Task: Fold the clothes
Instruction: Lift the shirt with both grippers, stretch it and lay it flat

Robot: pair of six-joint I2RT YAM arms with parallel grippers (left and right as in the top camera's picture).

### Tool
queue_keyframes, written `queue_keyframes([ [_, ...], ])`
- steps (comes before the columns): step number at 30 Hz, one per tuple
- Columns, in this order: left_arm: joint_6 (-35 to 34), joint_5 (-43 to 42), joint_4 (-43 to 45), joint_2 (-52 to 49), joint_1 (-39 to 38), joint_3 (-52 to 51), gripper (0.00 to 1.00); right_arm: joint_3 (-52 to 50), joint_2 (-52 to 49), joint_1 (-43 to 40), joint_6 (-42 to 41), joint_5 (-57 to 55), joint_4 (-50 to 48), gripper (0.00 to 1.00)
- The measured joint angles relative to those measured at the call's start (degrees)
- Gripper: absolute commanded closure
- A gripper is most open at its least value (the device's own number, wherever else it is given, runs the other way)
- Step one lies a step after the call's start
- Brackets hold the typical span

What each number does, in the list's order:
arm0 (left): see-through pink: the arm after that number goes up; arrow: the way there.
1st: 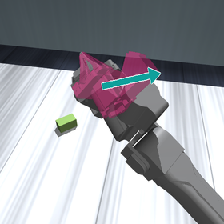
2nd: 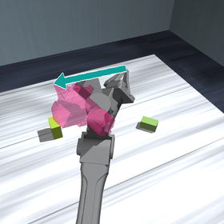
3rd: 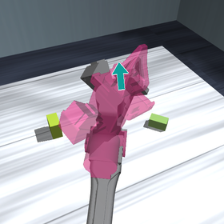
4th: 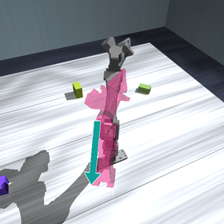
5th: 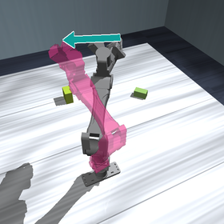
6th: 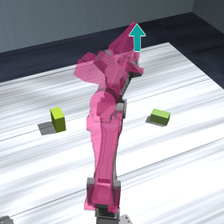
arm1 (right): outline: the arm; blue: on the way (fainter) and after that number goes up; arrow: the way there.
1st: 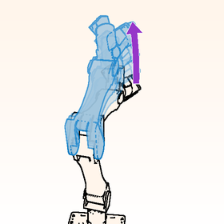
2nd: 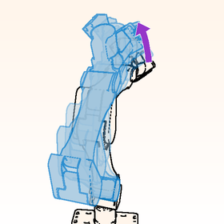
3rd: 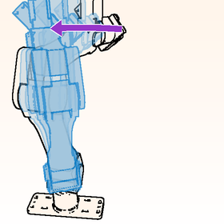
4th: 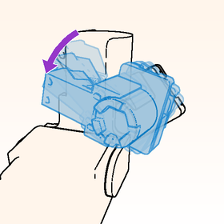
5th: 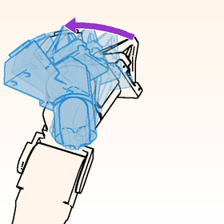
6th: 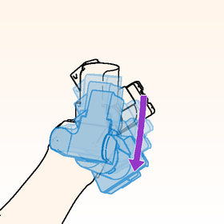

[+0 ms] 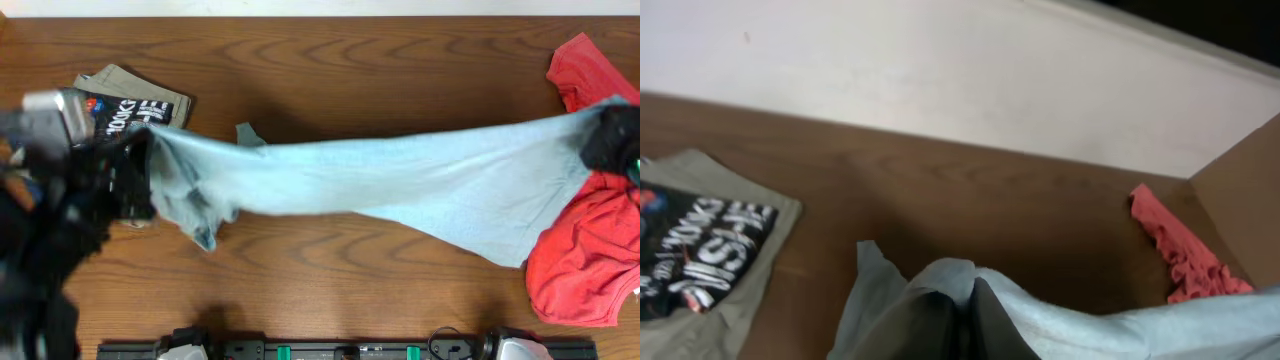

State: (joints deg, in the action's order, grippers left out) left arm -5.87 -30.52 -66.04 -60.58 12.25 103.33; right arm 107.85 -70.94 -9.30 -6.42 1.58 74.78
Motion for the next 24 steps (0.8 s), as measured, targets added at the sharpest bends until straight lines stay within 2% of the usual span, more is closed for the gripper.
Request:
queue_keyframes([
  [7,0.0,-0.6,0.9,-14.7,-1.7,0.0,0.94,-0.1,-13.6,0.0,0.2,2.6,-2.3,0.99],
  [12,0.2,-0.7,9.5,-25.9,-4.7,0.0,0.94,-0.1,-21.9,0.0,0.2,5.4,-10.6,0.99],
  [15,0.2,-0.7,20.1,-31.7,-6.0,-0.1,0.94,-0.3,-26.6,0.0,-0.8,8.5,-22.3,0.99],
  [18,-1.8,-0.9,34.8,-36.3,-6.5,-0.5,0.94,-0.7,-29.8,0.0,-4.7,10.4,-35.5,0.99],
  [21,-7.3,-0.7,48.7,-38.7,-6.2,-0.4,0.94,-0.7,-30.6,0.0,-9.4,11.3,-46.9,0.99],
  [24,-14.8,-0.6,60.9,-39.1,-5.4,0.8,0.94,1.7,-30.1,-0.4,-12.7,12.0,-51.1,0.99],
])
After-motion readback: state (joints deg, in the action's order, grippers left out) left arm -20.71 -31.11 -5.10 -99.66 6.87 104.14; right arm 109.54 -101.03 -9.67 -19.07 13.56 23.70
